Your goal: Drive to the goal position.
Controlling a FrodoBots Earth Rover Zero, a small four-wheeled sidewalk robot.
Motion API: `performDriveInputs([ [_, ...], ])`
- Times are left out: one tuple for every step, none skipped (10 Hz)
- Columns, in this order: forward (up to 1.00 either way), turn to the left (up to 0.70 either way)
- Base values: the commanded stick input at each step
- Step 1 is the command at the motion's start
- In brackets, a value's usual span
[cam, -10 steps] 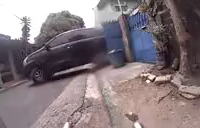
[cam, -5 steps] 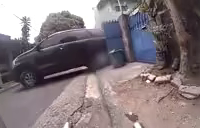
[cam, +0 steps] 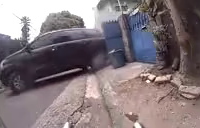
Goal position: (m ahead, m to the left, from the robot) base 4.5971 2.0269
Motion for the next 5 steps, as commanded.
performDriveInputs([
  [0.04, 0.00],
  [0.04, 0.00],
  [0.04, 0.00],
  [0.04, 0.00],
  [0.04, 0.00],
])
